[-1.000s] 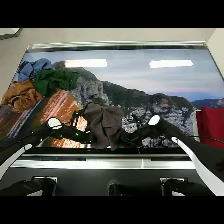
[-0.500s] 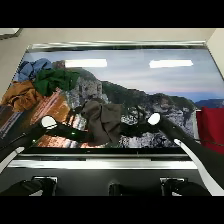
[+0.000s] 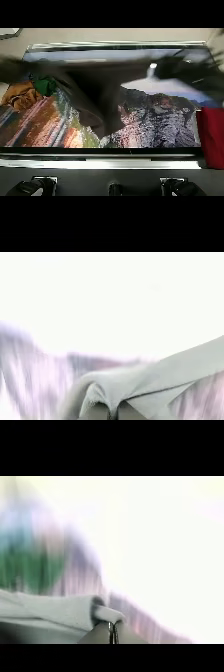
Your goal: Fold the shirts.
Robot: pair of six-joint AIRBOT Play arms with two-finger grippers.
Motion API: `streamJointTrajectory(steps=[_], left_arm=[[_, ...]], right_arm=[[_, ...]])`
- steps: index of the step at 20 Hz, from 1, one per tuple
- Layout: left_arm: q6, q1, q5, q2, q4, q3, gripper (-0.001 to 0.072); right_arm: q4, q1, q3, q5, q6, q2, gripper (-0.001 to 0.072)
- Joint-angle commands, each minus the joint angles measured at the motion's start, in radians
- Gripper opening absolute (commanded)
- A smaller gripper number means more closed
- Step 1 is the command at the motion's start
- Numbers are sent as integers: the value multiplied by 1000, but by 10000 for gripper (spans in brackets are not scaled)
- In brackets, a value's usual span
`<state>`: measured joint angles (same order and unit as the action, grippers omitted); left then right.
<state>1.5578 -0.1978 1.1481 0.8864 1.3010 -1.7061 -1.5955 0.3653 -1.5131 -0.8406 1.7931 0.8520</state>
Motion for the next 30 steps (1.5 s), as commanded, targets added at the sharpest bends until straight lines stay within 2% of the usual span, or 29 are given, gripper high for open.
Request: streamJointTrajectory(steps=[1, 2, 4, 5, 8, 11, 14, 18, 21, 24, 26, 27, 28, 29, 30], left_arm=[[74, 30, -48, -32, 44, -384, 31], [70, 26, -85, -32, -39, -423, 31], [10, 22, -181, -39, -239, -423, 31], [10, 22, -210, -39, -269, -417, 31], [10, 22, -240, -27, -190, -359, 31], [13, 22, -176, 18, -82, -244, 31], [13, 22, -151, 158, -69, -113, 32], [13, 22, -135, 472, -77, -6, 32], [13, 22, -127, 700, -158, 3, 33], [13, 22, -108, 844, -306, 2, 33], [13, 24, -89, 888, -342, 2, 53], [-2, 31, -88, 891, -341, -1, 253], [-41, 48, -62, 889, -339, -20, 554], [-87, 80, -14, 887, -324, -58, 714], [-109, 119, 49, 886, -288, -106, 713]], right_arm=[[-153, -2, -262, 13, 95, -93, 40], [-90, -2, -304, 27, 101, -102, 40], [40, -2, -340, 75, 100, -105, 40], [82, -2, -342, 94, 100, -104, 40], [60, -2, -342, 50, 100, -96, 40], [-51, -2, -341, -114, 129, -36, 40], [-123, -2, -339, -238, 222, 146, 40], [-116, -2, -338, -212, 322, 510, 41], [-15, -2, -338, -195, 484, 743, 44], [106, 2, -338, -153, 504, 863, 43], [111, 0, -338, -156, 504, 891, 44], [111, -8, -341, -156, 502, 887, 78], [134, -24, -351, -169, 479, 874, 310], [183, -55, -365, -206, 398, 845, 598], [238, -92, -373, -259, 271, 810, 683]])
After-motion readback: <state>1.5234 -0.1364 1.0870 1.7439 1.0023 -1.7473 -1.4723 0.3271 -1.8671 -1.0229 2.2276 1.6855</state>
